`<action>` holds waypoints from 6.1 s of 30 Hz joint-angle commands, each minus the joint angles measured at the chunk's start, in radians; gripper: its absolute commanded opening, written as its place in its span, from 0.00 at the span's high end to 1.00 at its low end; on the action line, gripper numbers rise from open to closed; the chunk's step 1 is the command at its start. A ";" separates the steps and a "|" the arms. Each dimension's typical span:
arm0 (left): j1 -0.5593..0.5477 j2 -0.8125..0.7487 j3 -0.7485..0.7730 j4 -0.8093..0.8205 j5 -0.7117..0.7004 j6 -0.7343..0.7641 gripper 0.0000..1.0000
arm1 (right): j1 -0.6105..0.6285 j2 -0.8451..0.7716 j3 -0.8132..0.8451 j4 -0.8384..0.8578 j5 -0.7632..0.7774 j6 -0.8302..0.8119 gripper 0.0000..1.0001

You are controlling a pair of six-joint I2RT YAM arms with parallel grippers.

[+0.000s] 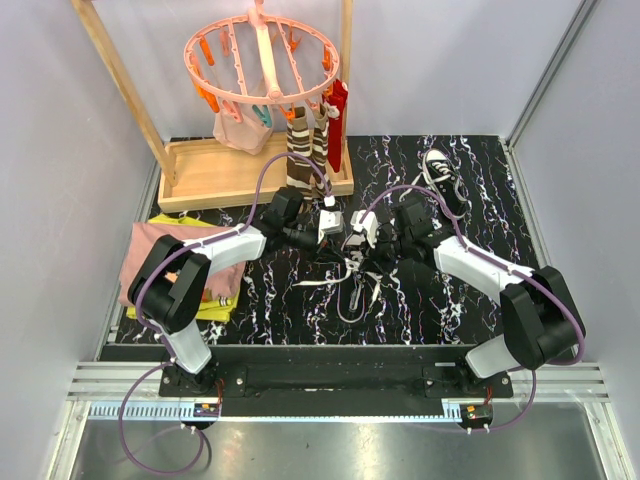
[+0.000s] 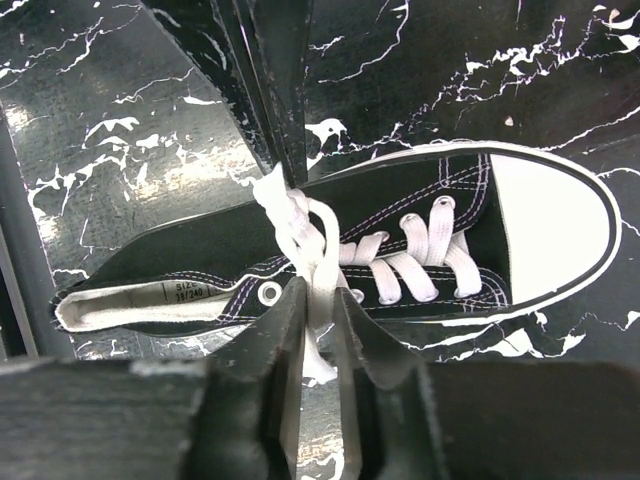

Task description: Tie the shoes

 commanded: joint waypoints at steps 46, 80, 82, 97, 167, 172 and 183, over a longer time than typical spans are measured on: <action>-0.018 0.051 0.154 0.134 -0.022 -0.380 0.45 | -0.015 -0.108 -0.105 0.196 0.038 0.050 1.00; -0.050 0.075 0.126 -0.020 -0.089 -0.188 0.84 | -0.015 -0.111 -0.108 0.195 0.039 0.046 1.00; -0.050 0.062 0.122 -0.005 -0.077 -0.200 0.92 | -0.015 -0.111 -0.108 0.195 0.039 0.043 1.00; -0.035 -0.040 0.099 0.039 -0.048 -0.311 1.00 | -0.015 -0.114 -0.122 0.195 0.039 0.034 1.00; -0.056 0.238 0.324 -0.182 0.014 -0.162 0.65 | 0.008 -0.170 -0.168 0.225 0.012 -0.097 1.00; -0.061 0.227 0.329 -0.182 0.049 -0.154 0.61 | 0.012 -0.168 -0.171 0.225 0.013 -0.101 1.00; -0.065 0.238 0.329 -0.205 0.066 -0.123 0.62 | 0.013 -0.179 -0.183 0.228 0.024 -0.106 1.00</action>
